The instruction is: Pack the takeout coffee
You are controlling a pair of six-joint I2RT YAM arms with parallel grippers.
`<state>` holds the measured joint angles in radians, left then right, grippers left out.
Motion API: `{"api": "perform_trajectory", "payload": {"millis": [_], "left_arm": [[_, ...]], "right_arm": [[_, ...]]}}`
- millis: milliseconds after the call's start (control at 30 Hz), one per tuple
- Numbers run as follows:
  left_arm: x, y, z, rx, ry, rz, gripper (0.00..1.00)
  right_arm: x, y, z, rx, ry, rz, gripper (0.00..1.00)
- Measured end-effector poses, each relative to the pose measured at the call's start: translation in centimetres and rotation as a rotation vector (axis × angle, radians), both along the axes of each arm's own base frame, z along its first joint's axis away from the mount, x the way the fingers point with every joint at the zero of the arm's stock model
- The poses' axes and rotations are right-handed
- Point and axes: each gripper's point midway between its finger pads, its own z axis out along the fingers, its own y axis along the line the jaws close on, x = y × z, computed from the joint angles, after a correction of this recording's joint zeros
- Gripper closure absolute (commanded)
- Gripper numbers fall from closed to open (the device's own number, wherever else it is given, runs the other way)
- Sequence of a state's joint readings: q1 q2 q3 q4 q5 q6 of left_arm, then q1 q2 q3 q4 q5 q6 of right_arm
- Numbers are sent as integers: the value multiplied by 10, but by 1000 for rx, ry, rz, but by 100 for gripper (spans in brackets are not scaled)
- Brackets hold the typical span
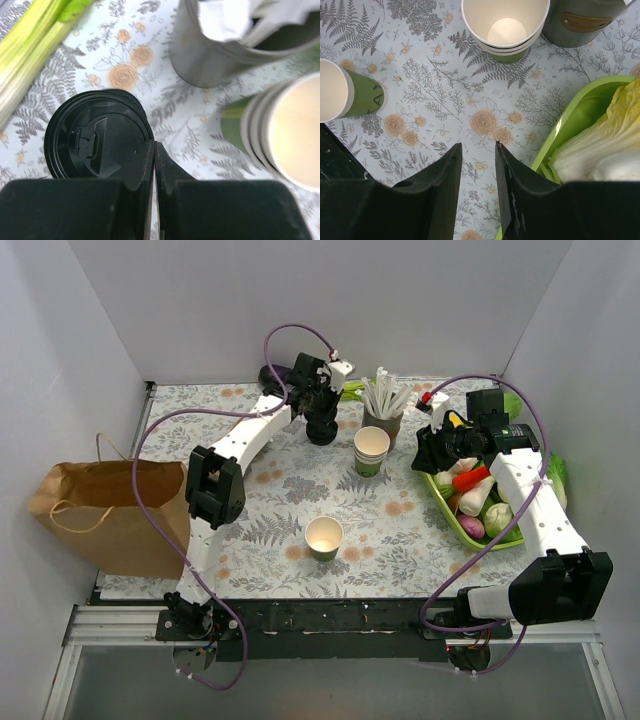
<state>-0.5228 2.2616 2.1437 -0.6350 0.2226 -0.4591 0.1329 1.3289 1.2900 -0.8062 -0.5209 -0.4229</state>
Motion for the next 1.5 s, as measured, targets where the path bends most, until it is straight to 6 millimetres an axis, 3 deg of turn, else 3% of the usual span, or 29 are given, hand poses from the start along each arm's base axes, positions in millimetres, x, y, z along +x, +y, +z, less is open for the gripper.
{"api": "perform_trajectory", "payload": {"millis": [167,400,500,633,800,867,1067,1333,1500], "left_arm": [[-37,7,37,-49,34,-50,100],[-127,20,135,-208,-5,-248,100],[-169,22,152,-280,16,-373,100],[-211,21,144,-354,149,-490,100],[-241,27,111,-402,355,-527,100],[-252,29,107,-429,418,-541,100],[-286,34,95,-520,608,-556,100],[-310,35,86,-545,746,-565,100],[-321,35,78,-569,830,-554,100]], "right_arm": [[-1,2,1,10,-4,18,60],[-5,12,9,54,-25,87,59],[-6,17,14,75,-42,114,58],[-11,27,20,83,-75,181,58],[-34,59,24,75,-112,339,56],[-48,70,24,78,-121,391,56],[-60,78,26,89,-130,454,55],[-82,83,3,145,-85,512,55],[-86,88,11,178,-125,531,55]]}}
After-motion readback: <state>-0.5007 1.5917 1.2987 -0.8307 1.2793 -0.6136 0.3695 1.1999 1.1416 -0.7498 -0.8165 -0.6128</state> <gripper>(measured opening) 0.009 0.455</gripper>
